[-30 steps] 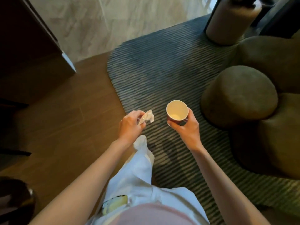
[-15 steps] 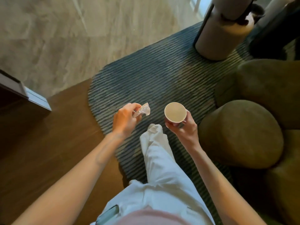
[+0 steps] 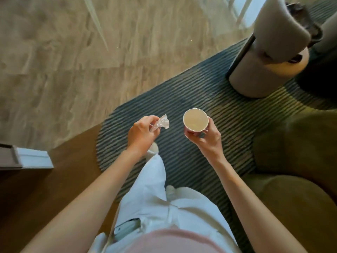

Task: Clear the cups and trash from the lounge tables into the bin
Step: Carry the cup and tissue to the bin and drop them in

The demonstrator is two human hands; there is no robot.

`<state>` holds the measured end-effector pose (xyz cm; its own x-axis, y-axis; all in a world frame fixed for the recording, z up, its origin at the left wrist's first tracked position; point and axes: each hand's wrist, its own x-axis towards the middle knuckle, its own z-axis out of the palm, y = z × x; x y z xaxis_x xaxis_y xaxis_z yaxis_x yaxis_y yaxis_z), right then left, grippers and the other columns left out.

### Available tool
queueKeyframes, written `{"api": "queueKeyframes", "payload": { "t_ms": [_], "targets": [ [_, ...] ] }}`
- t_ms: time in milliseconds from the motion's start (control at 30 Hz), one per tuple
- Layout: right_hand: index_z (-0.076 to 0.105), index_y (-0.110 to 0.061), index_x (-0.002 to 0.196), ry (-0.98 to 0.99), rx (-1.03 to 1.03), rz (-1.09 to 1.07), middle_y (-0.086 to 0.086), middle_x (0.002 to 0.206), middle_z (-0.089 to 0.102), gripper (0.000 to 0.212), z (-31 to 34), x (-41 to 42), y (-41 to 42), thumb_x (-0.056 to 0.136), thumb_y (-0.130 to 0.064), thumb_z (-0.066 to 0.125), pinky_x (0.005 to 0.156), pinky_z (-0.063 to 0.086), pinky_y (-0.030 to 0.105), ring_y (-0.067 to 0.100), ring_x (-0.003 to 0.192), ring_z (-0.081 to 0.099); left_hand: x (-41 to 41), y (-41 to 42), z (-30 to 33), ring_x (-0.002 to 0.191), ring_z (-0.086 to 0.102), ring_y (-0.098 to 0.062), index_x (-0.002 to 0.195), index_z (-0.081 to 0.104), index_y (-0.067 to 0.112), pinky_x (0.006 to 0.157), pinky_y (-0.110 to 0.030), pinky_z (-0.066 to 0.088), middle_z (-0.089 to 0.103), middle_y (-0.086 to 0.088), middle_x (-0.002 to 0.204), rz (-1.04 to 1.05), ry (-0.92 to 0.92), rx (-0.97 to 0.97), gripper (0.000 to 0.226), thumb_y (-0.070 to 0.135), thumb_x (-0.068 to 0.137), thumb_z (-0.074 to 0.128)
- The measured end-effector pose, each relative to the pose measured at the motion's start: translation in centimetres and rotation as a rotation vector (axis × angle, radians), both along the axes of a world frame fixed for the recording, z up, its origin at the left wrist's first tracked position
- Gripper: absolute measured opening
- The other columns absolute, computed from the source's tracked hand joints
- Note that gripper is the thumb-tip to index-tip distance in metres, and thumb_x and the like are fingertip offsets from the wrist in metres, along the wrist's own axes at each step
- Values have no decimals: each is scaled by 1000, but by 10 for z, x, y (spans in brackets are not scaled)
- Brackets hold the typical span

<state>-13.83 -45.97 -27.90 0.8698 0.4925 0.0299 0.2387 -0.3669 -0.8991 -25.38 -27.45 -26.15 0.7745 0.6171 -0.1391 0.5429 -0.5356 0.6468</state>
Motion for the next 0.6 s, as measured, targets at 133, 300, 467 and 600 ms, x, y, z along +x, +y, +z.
{"api": "queueKeyframes", "payload": {
  "t_ms": [133, 300, 467, 600],
  "targets": [
    [52, -13, 124, -2, -13, -30, 0, 114, 62, 66, -13, 101, 72, 68, -23, 85, 80, 51, 16, 8, 100, 61, 105, 79, -13, 81, 66, -20, 101, 67, 19, 69, -42, 54, 68, 0, 95, -16, -18, -6, 18, 17, 84, 66],
    [51, -14, 125, 34, -16, -120, -2, 114, 60, 67, -8, 227, 155, 68, -23, 85, 85, 53, 23, 8, 101, 59, 245, 177, -3, 81, 66, -18, 102, 67, 23, 67, -39, 54, 69, 3, 97, -107, -14, 48, 19, 18, 84, 68],
    [49, -12, 127, 75, -11, -244, 5, 119, 61, 71, 2, 343, 203, 68, -24, 86, 92, 52, 32, 15, 107, 60, 379, 235, 6, 82, 66, -13, 104, 67, 21, 67, -37, 56, 69, 4, 99, -205, -17, 27, 20, 26, 85, 68],
    [50, -10, 126, 127, -28, -308, 7, 115, 62, 71, -7, 443, 230, 67, -25, 86, 88, 53, 39, 21, 100, 63, 495, 264, -9, 84, 66, -13, 107, 67, 21, 70, -36, 56, 70, 4, 100, -268, -11, -5, 24, 29, 84, 69]
  ]
}}
